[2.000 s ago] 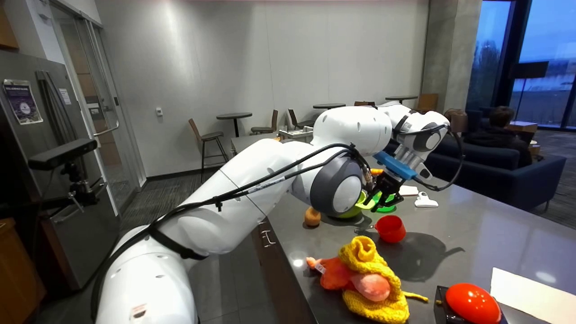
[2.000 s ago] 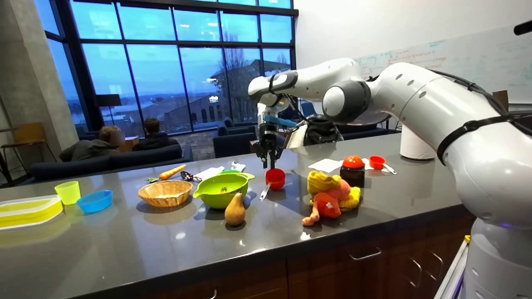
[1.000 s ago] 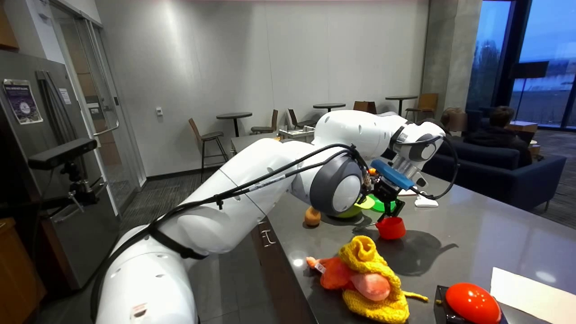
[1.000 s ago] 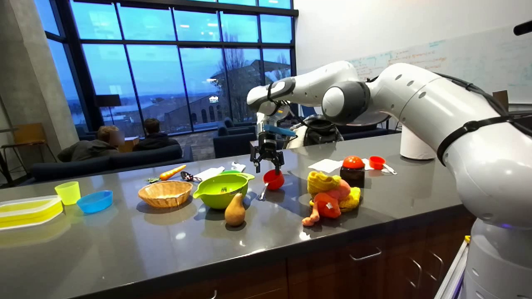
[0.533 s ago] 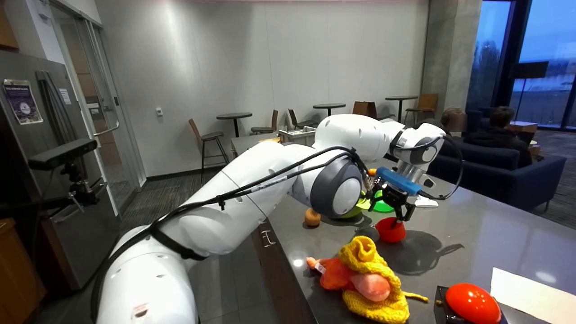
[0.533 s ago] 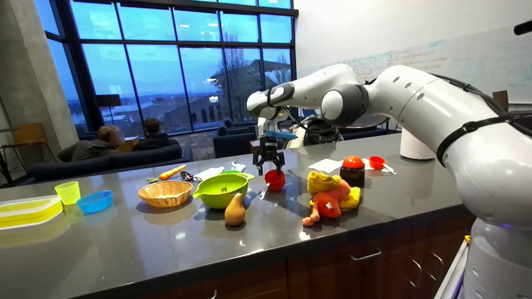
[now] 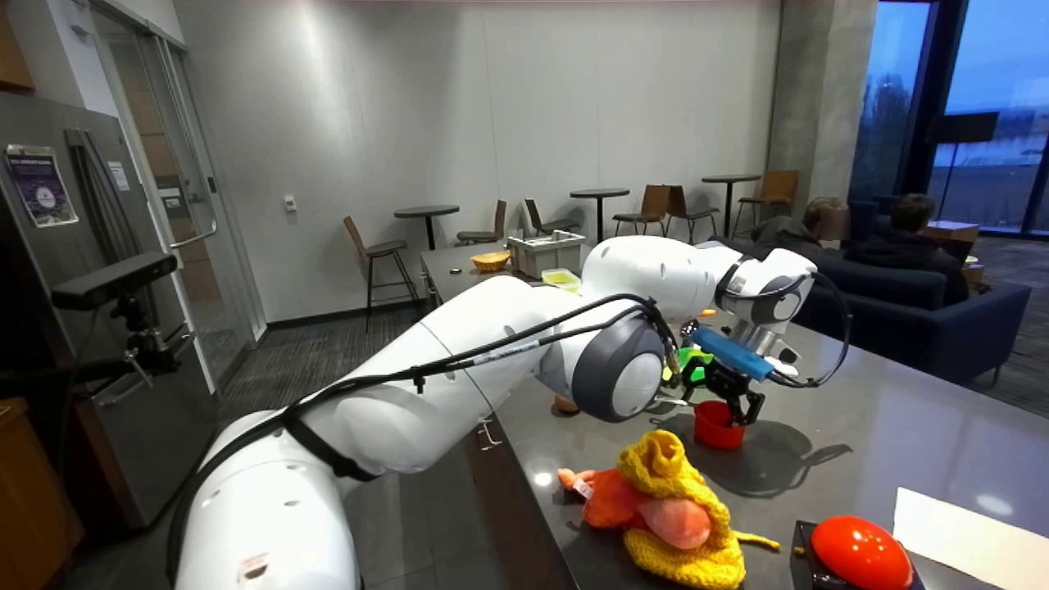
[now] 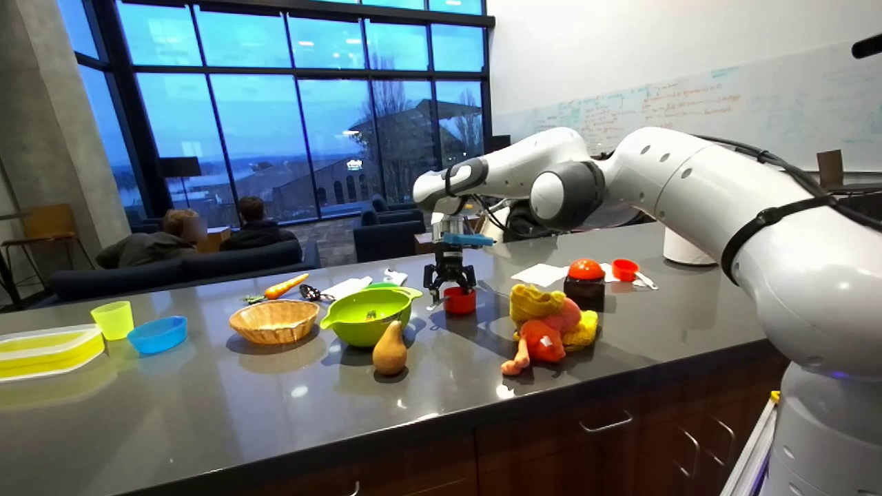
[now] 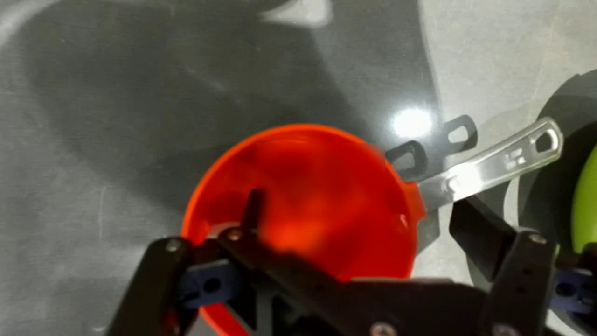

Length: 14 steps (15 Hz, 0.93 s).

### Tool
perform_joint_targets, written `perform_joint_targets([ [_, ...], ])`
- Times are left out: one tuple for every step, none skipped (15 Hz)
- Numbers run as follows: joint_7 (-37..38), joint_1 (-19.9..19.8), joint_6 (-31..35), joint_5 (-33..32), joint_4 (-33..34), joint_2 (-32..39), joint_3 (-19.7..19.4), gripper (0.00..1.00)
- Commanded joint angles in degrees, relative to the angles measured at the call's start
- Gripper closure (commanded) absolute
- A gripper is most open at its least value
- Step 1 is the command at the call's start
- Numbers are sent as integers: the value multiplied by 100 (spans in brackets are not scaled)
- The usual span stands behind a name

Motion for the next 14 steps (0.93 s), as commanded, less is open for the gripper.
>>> perform_joint_targets([
  [34, -31, -85, 18, 402, 271, 1, 4],
  [30, -37, -106, 5, 434, 285, -4, 26],
  [23, -47, -115, 2, 470, 298, -2, 29],
  [29, -49, -128, -3, 486, 304, -5, 29],
  [31, -53, -131, -6, 497, 296, -4, 33],
  [38, -53, -140, -11, 510, 288, -6, 41],
  [53, -47, -149, -18, 513, 267, -12, 49],
  [65, -38, -164, -26, 518, 246, -17, 56],
  [85, -27, -190, -36, 516, 223, -25, 66],
  [95, -13, -189, -50, 490, 179, -34, 73],
  [98, -14, -184, -39, 486, 152, -26, 82],
  [115, -9, -176, -38, 466, 111, -29, 88],
  [122, -4, -160, -34, 454, 88, -28, 95],
  [128, 9, -159, -32, 437, 50, -25, 100],
])
